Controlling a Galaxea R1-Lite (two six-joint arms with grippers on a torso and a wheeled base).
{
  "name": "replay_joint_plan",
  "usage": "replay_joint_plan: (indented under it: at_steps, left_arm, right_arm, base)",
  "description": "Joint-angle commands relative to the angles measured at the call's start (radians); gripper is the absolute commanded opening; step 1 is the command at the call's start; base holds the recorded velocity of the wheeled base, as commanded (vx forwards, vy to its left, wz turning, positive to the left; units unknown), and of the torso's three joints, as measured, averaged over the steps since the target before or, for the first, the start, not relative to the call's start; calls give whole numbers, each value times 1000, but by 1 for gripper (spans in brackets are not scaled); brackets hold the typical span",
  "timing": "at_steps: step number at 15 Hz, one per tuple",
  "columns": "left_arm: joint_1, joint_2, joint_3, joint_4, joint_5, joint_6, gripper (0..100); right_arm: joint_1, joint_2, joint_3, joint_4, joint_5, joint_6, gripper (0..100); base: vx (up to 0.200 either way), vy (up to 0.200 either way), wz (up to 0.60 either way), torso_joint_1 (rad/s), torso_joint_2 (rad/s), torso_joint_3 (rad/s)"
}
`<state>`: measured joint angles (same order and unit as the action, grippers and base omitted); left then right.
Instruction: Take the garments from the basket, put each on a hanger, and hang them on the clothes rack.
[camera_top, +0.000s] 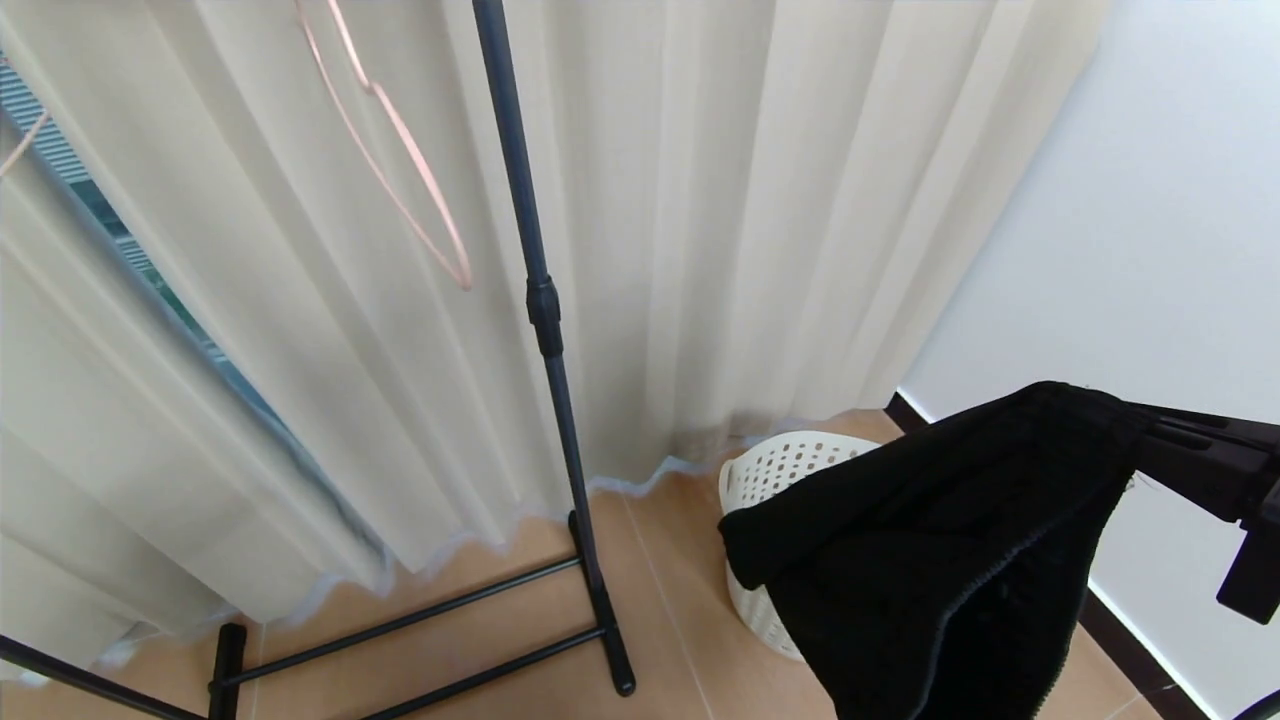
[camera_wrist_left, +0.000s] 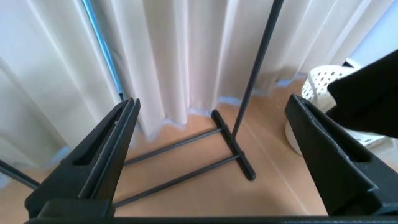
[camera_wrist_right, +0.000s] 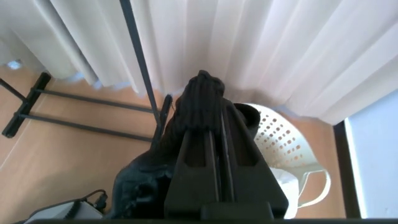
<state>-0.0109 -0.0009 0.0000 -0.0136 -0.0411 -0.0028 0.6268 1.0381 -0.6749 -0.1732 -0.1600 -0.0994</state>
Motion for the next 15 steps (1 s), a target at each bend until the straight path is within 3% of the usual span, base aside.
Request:
replay_joint_plan:
  at_steps: [1,9,15]
  left_arm:
    - [0,1,0,0,0,0,100]
    - [2,1,0,-2,0,0,100]
    - [2,1,0,-2,0,0,100]
  right_arm:
    - [1,2,0,0,-1,0,0]
    - [1,0,5,-2,0,-6,0]
    - [1,2,8,-2,-1,-6,0]
  base:
    - [0,0,0,134,-466,-139]
    - [0,0,0,170,-498,-134]
    - [0,0,0,223,-557,-299]
